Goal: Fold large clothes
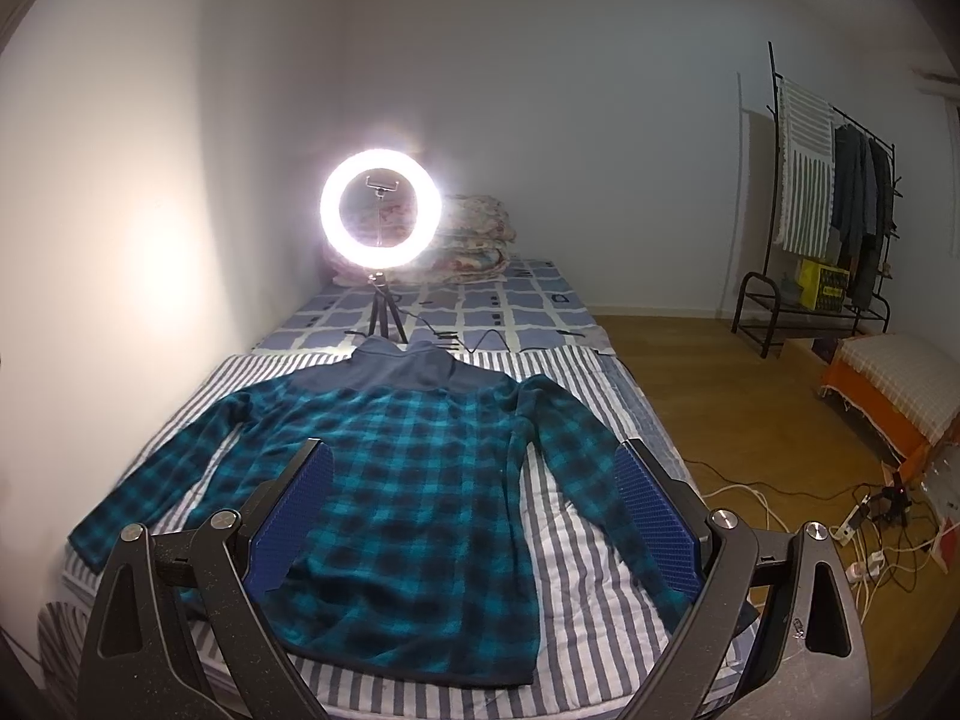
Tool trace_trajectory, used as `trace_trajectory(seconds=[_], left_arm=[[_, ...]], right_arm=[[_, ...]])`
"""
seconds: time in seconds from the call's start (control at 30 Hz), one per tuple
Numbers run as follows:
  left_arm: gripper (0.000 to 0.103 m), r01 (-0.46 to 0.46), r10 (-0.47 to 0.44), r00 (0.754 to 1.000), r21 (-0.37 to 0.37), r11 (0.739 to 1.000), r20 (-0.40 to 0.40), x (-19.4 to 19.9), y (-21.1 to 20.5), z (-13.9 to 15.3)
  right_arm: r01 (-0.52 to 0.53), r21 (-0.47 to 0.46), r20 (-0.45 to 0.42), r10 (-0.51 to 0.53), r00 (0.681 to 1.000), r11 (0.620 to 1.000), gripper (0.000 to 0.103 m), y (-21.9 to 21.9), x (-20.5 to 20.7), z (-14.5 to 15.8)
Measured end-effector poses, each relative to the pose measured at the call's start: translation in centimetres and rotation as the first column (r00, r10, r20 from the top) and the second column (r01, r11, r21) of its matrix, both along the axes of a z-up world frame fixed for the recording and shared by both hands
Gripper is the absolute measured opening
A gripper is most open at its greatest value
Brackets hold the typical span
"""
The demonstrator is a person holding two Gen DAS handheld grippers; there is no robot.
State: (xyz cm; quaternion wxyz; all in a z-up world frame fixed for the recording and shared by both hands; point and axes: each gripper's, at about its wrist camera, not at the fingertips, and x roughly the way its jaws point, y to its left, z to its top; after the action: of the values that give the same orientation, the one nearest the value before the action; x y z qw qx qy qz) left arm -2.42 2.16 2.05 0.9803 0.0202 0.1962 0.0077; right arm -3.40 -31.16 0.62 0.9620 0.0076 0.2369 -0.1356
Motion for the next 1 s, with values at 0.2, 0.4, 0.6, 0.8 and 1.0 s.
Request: trace_trajectory(seconds=[0.2,0.4,0.6,0.8,1.0], left_arm=[[0.103,-0.004,0.004,1.0,0.001,1.0,-0.003,0.4,0.4,0.1],[0.103,-0.011,0.011,1.0,0.002,1.0,-0.001,0.5,0.8,-0.2],[0.103,-0.019,0.019,1.0,0.005,1.0,0.001,0.2,1.1,-1.0],[0.103,-0.039,0.039,0.999,0.012,0.999,-0.011,0.7,1.6,-1.8],[0.103,-0.096,0.097,0.994,0.022,0.995,-0.043,1.3,4.1,-4.0]], right_arm=[[-0.009,-0.002,0.001,0.009,1.0,1.0,0.095,0.3,0.3,-0.2],[-0.022,-0.005,0.003,0.022,1.0,1.0,0.095,0.7,0.5,-0.2],[-0.042,-0.013,0.005,0.042,0.999,0.999,0.095,1.5,1.0,-0.2],[-0.069,-0.011,0.006,0.069,0.998,0.998,0.095,2.6,1.9,-0.2],[-0.116,-0.01,-0.001,0.116,0.993,0.993,0.095,4.2,3.7,-0.5]])
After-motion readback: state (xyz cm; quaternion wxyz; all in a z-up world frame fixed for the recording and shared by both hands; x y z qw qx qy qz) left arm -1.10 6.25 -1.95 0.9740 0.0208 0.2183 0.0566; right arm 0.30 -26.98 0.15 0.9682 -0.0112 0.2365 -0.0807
